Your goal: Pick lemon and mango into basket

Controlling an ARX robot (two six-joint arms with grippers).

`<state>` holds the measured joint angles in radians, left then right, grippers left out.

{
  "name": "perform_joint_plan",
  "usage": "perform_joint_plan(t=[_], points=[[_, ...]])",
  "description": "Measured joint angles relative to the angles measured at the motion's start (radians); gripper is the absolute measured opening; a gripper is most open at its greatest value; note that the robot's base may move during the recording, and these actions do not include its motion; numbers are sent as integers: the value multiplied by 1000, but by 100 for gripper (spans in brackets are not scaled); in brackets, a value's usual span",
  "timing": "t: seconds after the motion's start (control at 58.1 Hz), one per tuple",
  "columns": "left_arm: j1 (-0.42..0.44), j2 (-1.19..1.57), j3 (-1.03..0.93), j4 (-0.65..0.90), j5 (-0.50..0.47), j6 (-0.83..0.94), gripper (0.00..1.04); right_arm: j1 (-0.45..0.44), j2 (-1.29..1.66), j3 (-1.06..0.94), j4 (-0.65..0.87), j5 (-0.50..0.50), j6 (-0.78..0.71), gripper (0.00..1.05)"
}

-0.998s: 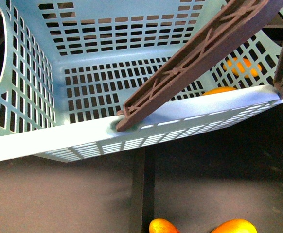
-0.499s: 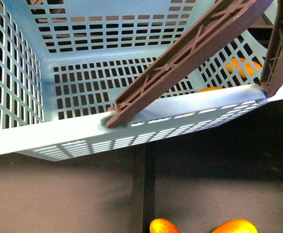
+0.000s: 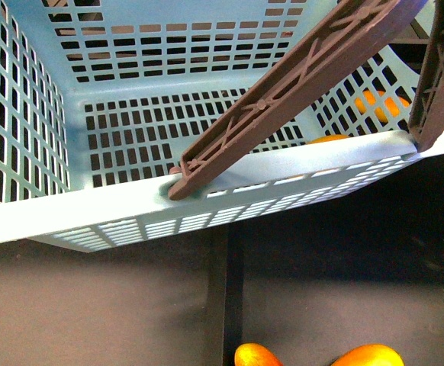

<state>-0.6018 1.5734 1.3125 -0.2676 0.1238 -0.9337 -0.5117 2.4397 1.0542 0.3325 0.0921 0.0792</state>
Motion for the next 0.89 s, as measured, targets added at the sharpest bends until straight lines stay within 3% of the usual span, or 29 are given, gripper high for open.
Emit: perform_joint_plan(t=[0.138, 0.396, 0.671, 0.894], points=[[0, 0, 0, 0, 4, 0, 7, 7, 22, 14, 0, 9, 12, 94], [0, 0, 0, 0, 5, -1, 7, 15, -2, -24, 11, -54, 9, 60], [0, 0, 0, 0, 4, -1, 7, -13, -301, -198, 6, -329, -166, 54], [0, 0, 0, 0, 4, -1, 7, -59, -662, -317, -137, -566, -332, 54]])
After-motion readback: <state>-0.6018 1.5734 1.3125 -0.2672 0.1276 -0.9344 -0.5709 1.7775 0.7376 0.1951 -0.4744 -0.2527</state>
